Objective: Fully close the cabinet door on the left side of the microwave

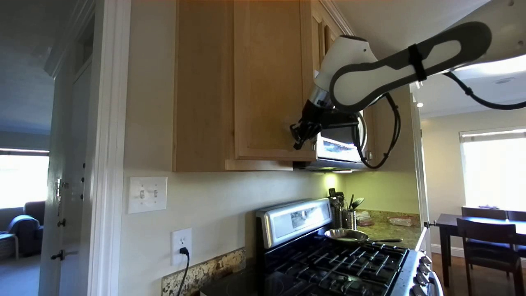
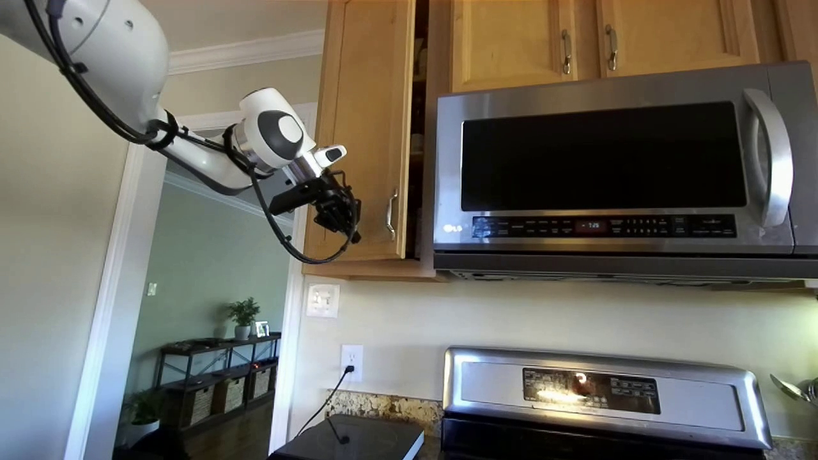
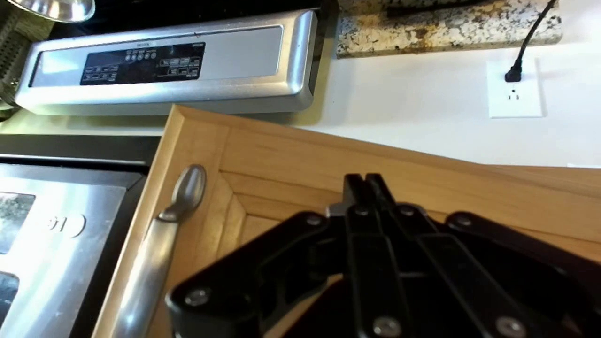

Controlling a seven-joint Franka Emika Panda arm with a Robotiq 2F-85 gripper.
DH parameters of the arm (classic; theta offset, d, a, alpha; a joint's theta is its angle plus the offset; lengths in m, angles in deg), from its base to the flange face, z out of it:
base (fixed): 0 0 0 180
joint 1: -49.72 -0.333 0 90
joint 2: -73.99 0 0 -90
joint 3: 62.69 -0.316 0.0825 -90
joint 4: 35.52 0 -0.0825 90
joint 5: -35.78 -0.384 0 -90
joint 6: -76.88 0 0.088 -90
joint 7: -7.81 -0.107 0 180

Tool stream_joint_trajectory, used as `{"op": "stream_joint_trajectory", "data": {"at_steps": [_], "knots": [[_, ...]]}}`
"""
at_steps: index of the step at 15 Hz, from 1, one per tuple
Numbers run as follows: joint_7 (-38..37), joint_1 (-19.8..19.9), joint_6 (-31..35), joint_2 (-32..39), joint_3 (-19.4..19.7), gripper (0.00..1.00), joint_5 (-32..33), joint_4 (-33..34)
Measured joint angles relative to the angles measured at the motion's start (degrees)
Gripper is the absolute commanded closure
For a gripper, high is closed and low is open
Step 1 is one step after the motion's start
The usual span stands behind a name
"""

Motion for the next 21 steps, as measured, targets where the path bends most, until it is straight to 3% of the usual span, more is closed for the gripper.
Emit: {"op": "stream_joint_trajectory", "data": {"at_steps": [4,8,11,14,15,16,21], "knots": [[-0.2,-0.9,0.0,4.9,-0.1,0.94,1.8,5.2],[-0.1,-3.5,0.0,5.5,0.1,0.94,1.5,5.4],[0.2,-5.7,-0.6,3.3,0.3,0.94,0.3,2.2],[3.2,-8.5,-3.8,-1.3,1.1,0.93,-5.9,-5.0],[4.6,-9.5,-5.5,-3.0,1.6,0.68,-8.8,-7.6],[6.0,-10.7,-7.7,-4.8,2.1,0.68,-11.9,-10.3],[9.6,-13.9,-18.4,-10.9,4.4,0.37,-23.2,-20.3]]}}
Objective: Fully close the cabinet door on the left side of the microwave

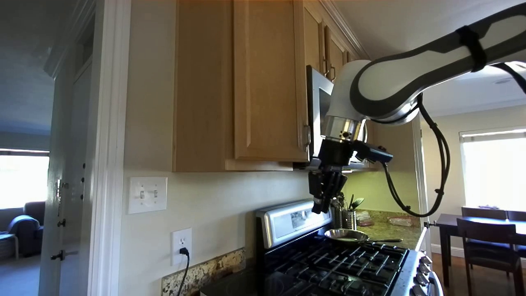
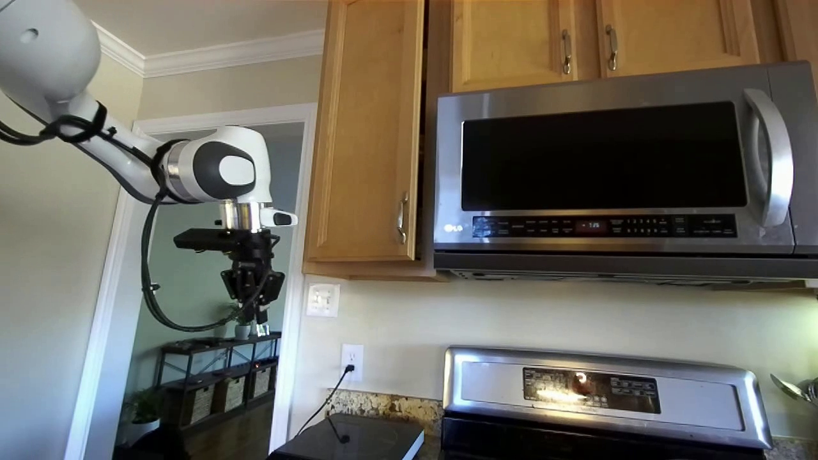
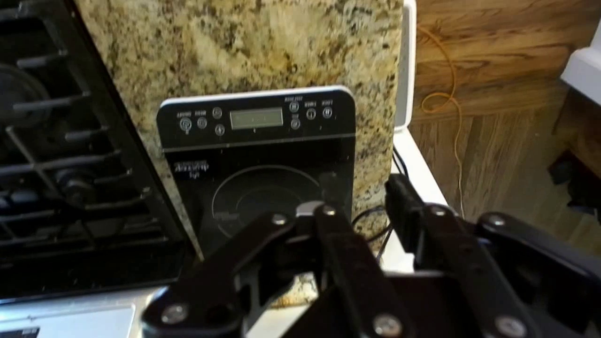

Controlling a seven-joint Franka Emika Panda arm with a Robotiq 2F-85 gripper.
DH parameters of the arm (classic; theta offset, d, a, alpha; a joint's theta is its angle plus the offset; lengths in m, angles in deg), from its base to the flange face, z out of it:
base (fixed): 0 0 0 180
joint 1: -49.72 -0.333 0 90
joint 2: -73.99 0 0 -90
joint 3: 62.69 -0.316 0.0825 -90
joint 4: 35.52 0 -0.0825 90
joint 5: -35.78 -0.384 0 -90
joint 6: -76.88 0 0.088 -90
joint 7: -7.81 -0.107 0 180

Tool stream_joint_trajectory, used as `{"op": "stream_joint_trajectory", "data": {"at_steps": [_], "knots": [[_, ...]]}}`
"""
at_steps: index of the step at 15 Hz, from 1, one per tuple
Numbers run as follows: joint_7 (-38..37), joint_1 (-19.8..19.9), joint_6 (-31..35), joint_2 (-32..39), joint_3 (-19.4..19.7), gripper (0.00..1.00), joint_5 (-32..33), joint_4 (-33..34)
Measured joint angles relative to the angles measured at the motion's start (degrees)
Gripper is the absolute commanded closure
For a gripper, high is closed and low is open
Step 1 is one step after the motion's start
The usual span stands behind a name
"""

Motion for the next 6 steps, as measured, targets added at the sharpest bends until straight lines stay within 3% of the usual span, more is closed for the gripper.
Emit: {"op": "stream_joint_trajectory", "data": {"at_steps": [5,6], "knots": [[0.8,-0.2,-7.8,-3.3,1.4,0.05,-3.4,-3.9],[0.8,-0.2,-8.6,-3.8,1.5,0.24,-3.4,-4.3]]}}
